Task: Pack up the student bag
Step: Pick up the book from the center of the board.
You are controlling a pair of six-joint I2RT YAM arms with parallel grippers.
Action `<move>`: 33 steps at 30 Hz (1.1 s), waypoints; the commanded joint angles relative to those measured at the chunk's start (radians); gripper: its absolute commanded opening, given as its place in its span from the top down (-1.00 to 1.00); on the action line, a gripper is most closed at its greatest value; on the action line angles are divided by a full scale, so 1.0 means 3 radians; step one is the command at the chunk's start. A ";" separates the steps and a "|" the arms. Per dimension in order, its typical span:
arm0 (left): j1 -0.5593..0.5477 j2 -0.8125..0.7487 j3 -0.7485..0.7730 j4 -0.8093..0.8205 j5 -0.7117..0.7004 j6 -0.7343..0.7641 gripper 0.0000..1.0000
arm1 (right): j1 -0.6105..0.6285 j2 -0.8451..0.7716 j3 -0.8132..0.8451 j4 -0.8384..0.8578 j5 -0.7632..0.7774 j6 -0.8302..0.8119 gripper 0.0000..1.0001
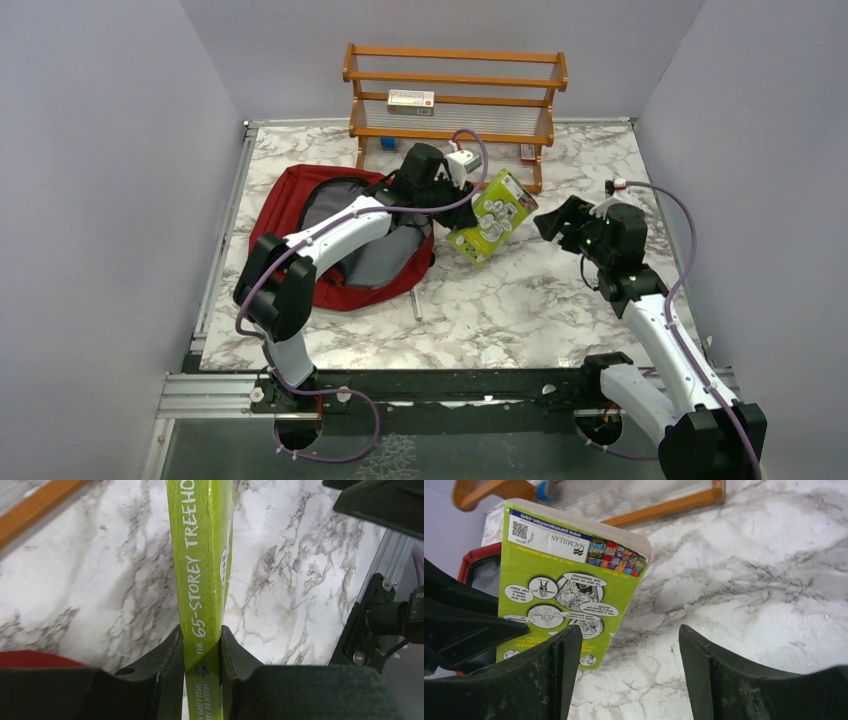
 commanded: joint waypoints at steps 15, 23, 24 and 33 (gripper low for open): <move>0.0422 -0.0971 -0.0124 -0.0572 0.0295 0.1299 1.00 | -0.0011 0.0082 0.0321 0.0774 -0.1489 -0.1247 -0.84; 0.0422 -0.1235 -0.0279 -0.0587 0.0683 0.1647 1.00 | -0.0011 0.0334 0.0735 0.0733 -0.2607 -0.1681 -0.85; 0.0422 -0.1263 -0.0283 -0.0603 0.0724 0.1689 1.00 | -0.0011 0.0386 0.0790 0.0744 -0.2787 -0.1703 -0.85; 0.0417 -0.1483 -0.0396 -0.0664 0.1060 0.2007 1.00 | 0.0029 0.0709 0.1141 0.0773 -0.3551 -0.1924 -0.84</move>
